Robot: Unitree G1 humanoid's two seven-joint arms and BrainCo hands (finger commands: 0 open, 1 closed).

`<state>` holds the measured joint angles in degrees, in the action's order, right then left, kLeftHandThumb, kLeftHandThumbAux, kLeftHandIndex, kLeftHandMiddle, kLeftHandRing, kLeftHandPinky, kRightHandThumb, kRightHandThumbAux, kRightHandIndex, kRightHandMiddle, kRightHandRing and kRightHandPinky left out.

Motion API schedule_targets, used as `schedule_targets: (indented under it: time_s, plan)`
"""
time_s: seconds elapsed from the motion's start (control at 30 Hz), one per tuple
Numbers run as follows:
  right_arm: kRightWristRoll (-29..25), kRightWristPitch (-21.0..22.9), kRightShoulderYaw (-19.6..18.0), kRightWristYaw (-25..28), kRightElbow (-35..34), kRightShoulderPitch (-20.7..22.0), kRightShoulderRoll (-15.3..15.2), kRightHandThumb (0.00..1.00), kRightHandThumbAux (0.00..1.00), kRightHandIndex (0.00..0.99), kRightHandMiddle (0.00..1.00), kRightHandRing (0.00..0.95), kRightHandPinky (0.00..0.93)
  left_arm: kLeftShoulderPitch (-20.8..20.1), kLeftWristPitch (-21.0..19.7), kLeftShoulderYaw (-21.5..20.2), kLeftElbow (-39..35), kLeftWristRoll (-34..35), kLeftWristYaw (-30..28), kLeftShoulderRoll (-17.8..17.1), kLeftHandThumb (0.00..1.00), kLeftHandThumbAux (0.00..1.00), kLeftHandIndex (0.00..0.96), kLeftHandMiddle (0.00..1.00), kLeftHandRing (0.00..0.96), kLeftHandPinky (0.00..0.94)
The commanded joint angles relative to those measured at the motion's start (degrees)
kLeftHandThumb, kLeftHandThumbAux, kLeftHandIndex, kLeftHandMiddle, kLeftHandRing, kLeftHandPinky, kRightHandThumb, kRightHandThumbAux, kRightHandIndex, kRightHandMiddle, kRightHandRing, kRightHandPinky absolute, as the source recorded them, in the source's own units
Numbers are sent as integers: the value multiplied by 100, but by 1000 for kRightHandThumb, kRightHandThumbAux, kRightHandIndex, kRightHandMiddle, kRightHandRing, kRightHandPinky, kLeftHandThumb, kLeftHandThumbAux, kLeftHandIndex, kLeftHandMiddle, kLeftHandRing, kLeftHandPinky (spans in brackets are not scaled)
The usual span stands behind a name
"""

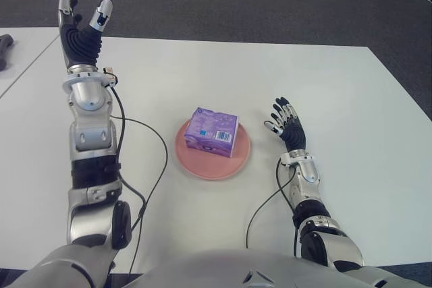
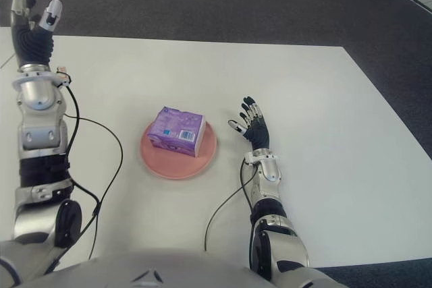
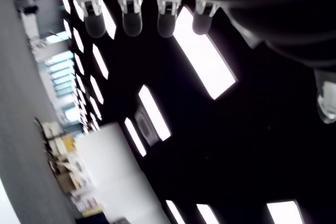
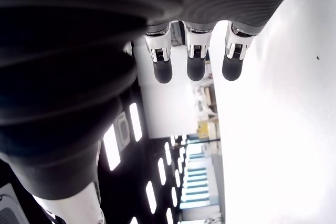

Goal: Put the tissue paper into the plate.

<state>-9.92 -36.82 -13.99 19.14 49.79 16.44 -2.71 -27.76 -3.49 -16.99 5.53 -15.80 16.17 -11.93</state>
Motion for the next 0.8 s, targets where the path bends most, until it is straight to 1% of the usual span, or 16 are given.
schedule_targets:
  time_s: [0.03,0.07,0.13,0.2,0.37,0.47,0.57,0.67,0.8]
  plan:
    - [-59,124,4,-42,466,-489,175,33,833,46,19,13,71,-59,232,209,1041,-18,542,300,0,431,0,0,0,26]
    - [-60,121,4,-40,467,-492,174,33,833,46,19,13,71,-66,324,238,1215,-12,590,292,0,445,0,0,0,23]
    - [-63,119,4,-36,463,-497,172,33,833,46,19,13,71,-117,693,352,1898,-15,668,250,0,467,0,0,0,17]
    - [-64,118,2,-34,463,-497,171,33,833,46,19,13,71,-136,981,458,2332,-14,690,206,0,482,0,0,0,13]
    - [-71,118,-2,-23,445,-509,165,33,833,46,19,13,71,-34,1672,730,2950,29,485,93,0,524,0,0,0,1]
    - [-81,122,-9,-7,431,-520,153,33,833,46,19,13,71,42,1989,838,3158,77,453,79,0,520,0,0,0,0]
    - [-87,124,-13,2,424,-525,147,33,833,46,19,13,71,154,2207,892,3156,180,412,175,0,511,0,0,0,0]
    - [-91,126,-17,11,413,-532,142,33,833,46,19,13,71,326,2397,1040,3058,247,482,457,0,503,0,0,0,0]
    - [-93,124,-19,19,404,-542,142,33,833,46,19,13,71,408,2533,1115,3102,311,484,614,0,498,0,0,0,0]
